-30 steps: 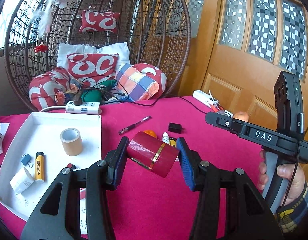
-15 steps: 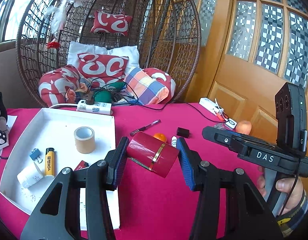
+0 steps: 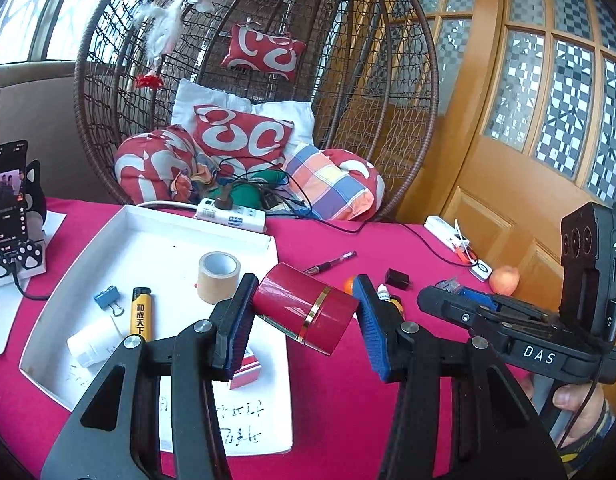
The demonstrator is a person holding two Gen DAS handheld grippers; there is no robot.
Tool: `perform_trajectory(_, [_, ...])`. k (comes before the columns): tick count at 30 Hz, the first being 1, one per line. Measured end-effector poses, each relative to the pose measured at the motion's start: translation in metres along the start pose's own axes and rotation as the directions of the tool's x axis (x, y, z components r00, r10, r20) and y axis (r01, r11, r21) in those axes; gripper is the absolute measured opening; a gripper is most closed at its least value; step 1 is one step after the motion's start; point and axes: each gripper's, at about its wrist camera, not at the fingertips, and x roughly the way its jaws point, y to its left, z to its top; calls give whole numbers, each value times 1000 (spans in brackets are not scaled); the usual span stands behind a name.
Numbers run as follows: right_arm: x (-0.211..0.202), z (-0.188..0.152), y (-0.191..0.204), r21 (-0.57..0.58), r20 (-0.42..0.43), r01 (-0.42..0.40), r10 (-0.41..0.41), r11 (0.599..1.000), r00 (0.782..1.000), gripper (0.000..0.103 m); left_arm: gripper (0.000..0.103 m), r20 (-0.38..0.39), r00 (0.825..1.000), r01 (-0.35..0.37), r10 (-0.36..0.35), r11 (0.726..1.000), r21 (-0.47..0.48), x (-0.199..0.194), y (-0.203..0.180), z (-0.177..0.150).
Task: Organize rigid objects
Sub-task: 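Carry the red can with the left tool while the right tool carries the keychain to the tray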
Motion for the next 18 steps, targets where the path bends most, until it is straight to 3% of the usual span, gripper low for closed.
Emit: perform_trajectory(18, [33,9,42,-101,-63,-46,40,994,997,45,48,17,996,-84,87,988,-128,-15,66,-2])
